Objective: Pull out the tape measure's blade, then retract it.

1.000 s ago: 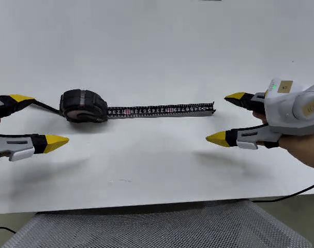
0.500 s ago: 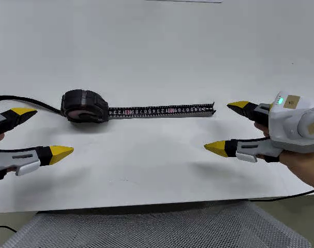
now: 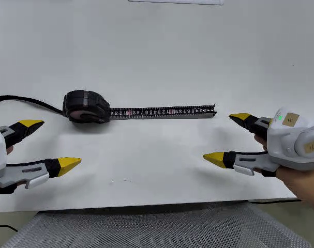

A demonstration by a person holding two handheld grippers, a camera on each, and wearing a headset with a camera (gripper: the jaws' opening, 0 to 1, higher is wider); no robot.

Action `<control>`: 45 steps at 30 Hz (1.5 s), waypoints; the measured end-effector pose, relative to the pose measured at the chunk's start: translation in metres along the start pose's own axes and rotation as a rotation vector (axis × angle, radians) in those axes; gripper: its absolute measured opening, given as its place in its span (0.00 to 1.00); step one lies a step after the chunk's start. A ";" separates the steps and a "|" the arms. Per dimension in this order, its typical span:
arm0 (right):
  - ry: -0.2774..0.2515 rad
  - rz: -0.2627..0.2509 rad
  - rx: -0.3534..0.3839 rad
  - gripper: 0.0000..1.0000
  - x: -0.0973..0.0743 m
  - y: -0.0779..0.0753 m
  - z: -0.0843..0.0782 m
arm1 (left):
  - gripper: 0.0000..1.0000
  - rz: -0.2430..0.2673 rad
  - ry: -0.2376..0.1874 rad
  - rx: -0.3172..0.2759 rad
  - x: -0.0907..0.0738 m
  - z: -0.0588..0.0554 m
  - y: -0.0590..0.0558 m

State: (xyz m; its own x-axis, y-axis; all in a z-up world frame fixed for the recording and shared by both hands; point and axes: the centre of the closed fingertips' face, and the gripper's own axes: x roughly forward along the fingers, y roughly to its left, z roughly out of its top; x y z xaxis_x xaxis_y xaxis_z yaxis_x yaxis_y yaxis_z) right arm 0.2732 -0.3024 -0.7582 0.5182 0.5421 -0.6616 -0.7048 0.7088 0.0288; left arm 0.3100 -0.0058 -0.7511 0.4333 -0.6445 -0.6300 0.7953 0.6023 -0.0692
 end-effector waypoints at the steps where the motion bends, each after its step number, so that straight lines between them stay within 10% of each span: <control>1: -0.001 -0.001 0.001 0.68 0.000 0.000 -0.001 | 0.68 -0.001 0.002 0.001 0.000 -0.001 -0.001; 45: 0.000 0.006 0.012 0.70 0.003 0.010 -0.015 | 0.70 0.001 -0.009 -0.039 0.000 -0.013 -0.008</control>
State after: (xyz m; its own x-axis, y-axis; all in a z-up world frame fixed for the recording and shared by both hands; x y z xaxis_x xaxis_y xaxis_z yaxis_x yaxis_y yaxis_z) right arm 0.2608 -0.3002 -0.7713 0.5140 0.5459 -0.6617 -0.7017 0.7113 0.0419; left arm 0.2985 -0.0045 -0.7608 0.4380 -0.6483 -0.6228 0.7779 0.6206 -0.0989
